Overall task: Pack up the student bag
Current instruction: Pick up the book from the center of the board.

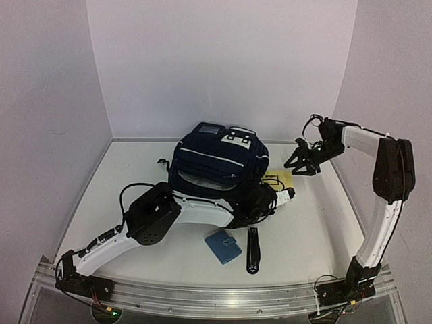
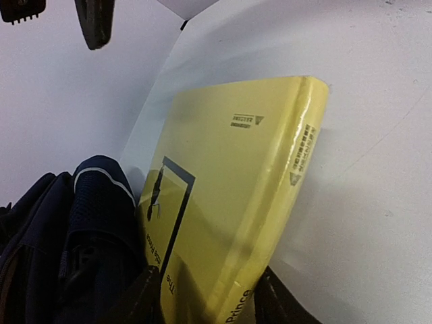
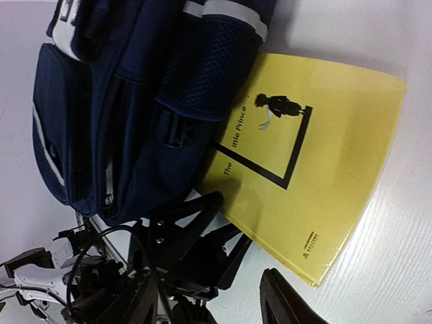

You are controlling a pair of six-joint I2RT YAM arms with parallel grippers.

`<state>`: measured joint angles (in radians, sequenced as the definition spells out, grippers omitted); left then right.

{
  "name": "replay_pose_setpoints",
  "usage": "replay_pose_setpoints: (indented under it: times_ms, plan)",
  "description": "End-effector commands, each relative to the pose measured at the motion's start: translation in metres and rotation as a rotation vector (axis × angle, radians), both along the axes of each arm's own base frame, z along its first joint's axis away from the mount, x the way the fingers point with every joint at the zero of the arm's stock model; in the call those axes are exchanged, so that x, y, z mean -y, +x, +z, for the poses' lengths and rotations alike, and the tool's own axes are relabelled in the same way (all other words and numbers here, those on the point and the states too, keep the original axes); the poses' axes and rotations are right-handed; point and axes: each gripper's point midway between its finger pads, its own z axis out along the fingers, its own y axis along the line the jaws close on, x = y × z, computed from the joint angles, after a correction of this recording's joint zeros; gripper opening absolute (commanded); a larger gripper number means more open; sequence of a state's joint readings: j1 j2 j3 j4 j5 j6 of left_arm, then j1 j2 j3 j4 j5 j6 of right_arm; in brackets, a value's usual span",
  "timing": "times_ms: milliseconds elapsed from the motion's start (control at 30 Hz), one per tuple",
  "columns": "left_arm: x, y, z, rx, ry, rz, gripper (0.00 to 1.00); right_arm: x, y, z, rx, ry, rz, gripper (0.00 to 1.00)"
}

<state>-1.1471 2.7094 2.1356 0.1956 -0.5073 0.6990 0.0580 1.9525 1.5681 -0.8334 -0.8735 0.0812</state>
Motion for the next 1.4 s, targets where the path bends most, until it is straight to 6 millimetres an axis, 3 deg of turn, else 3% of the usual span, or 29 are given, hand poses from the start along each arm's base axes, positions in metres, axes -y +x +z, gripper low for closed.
replay_pose_setpoints:
  times_ms: [0, 133, 267, 433, 567, 767, 933, 1067, 1233, 1367]
  plan:
    - [0.002, 0.011, 0.066, 0.114, -0.155, 0.041, 0.39, -0.003, -0.002, 0.041, 0.093, 0.020, -0.007, 0.54]
    - [0.006, 0.004, 0.069, 0.135, -0.149, 0.020, 0.19, 0.005, 0.007, 0.064, 0.185, -0.034, -0.023, 0.58]
    - [0.016, -0.013, 0.083, 0.154, -0.167, -0.024, 0.01, 0.018, 0.024, 0.104, 0.297, -0.048, -0.064, 0.65]
    - [0.025, -0.041, 0.113, 0.172, -0.233, -0.070, 0.00, 0.032, 0.041, 0.141, 0.384, -0.052, -0.114, 0.81]
    - [0.018, -0.054, 0.157, 0.121, -0.364, -0.076, 0.00, 0.035, 0.044, 0.170, 0.483, -0.081, -0.111, 0.98]
    - [0.000, -0.080, 0.221, -0.058, -0.607, -0.152, 0.00, 0.052, 0.048, 0.200, 0.561, -0.092, -0.146, 0.98]
    - [-0.017, -0.092, 0.257, -0.168, -0.753, -0.180, 0.00, 0.056, 0.047, 0.217, 0.602, -0.074, -0.149, 0.98]
    - [-0.042, -0.094, 0.284, -0.257, -0.871, -0.185, 0.00, 0.054, 0.041, 0.232, 0.646, -0.051, -0.119, 0.98]
    - [-0.081, -0.084, 0.297, -0.433, -0.994, -0.207, 0.00, 0.047, 0.027, 0.238, 0.703, -0.043, -0.045, 0.98]
    - [-0.094, -0.096, 0.286, -0.321, -0.813, -0.273, 0.00, 0.042, 0.015, 0.230, 0.709, -0.034, 0.012, 0.98]
